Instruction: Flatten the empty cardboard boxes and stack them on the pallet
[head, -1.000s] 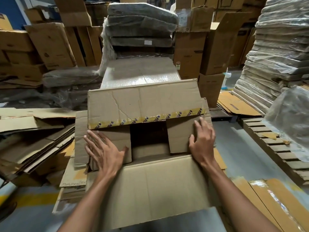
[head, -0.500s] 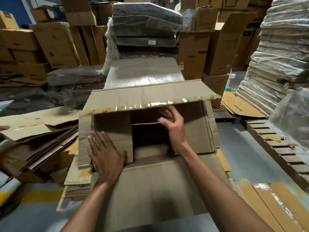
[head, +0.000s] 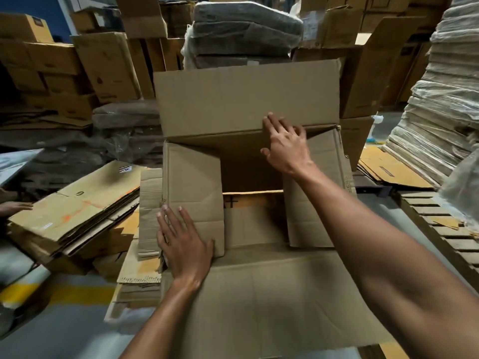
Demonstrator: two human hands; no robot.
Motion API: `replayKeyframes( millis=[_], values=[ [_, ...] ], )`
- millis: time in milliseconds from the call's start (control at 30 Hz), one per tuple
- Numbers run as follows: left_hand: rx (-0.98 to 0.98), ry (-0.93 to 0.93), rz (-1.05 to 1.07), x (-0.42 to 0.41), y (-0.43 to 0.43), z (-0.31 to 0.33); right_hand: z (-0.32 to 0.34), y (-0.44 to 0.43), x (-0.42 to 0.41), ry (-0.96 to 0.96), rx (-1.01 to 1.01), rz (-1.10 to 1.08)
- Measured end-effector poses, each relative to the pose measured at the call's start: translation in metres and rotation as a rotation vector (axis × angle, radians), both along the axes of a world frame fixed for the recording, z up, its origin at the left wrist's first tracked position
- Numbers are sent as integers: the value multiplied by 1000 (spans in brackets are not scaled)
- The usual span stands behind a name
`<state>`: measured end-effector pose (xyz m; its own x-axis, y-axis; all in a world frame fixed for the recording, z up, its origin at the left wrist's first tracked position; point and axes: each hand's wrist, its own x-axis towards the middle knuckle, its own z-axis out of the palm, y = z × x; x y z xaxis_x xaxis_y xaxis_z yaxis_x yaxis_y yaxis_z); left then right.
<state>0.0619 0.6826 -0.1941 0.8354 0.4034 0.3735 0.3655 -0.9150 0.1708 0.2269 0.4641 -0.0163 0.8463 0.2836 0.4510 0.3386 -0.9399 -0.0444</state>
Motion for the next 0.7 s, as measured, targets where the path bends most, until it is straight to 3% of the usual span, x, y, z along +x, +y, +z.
replayKeyframes(
  millis=[600, 700],
  values=[
    [-15, 9, -28, 16, 4, 4, -1, 3, 23, 208, -50, -29],
    [-26, 12, -27, 18, 6, 5, 6, -1, 17, 166, -68, 4]
  ],
)
